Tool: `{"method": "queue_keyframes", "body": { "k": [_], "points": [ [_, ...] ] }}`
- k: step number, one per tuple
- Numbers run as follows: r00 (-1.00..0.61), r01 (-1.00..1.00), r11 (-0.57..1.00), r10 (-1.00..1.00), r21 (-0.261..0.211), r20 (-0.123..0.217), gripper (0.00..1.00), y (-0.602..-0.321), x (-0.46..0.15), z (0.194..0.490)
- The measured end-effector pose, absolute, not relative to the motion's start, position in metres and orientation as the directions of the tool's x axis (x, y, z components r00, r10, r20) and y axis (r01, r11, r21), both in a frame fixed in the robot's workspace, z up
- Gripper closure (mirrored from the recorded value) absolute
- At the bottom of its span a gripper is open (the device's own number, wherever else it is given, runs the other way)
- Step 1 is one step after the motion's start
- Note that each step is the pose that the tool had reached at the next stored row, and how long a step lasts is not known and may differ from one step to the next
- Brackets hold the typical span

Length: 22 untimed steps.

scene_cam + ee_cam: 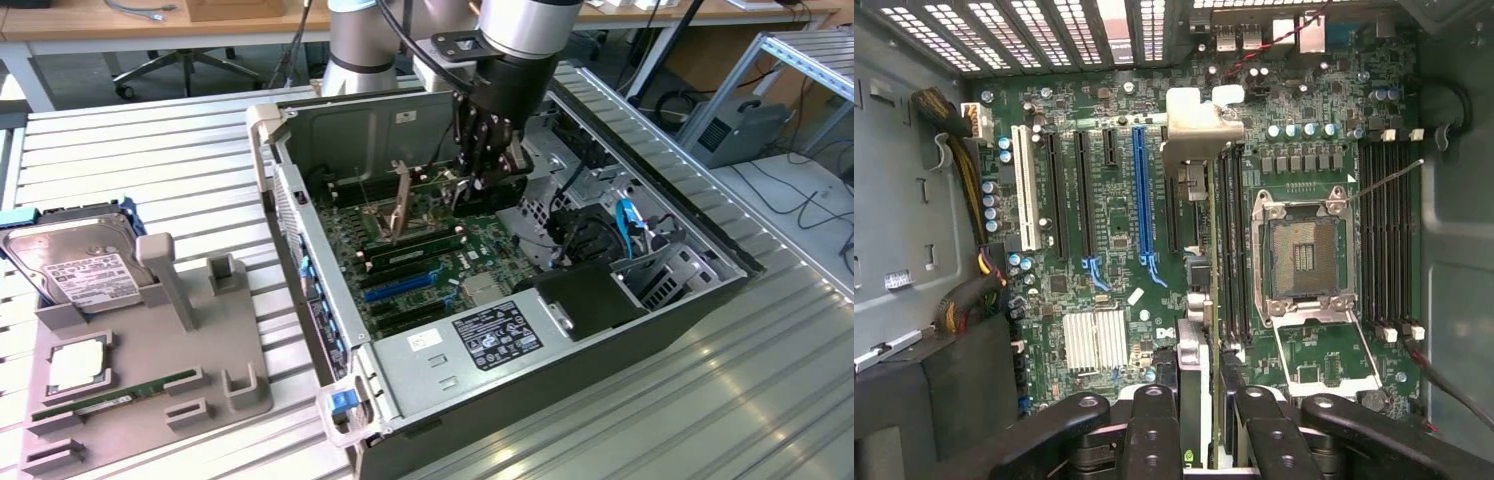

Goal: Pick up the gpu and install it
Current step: 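Insert the gpu into the slot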

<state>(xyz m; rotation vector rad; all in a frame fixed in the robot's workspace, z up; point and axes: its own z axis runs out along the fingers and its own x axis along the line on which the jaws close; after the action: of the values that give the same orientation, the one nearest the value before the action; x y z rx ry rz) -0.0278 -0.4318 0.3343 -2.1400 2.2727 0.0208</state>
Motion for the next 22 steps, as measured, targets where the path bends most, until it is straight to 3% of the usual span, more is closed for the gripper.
{"method": "queue_keyframes", "body": {
  "k": [22],
  "points": [
    [-0.06, -0.998, 0.06, -0.998, 0.014, -0.022, 0.73, -0.4385, -0.03, 0.3337]
  ]
}}
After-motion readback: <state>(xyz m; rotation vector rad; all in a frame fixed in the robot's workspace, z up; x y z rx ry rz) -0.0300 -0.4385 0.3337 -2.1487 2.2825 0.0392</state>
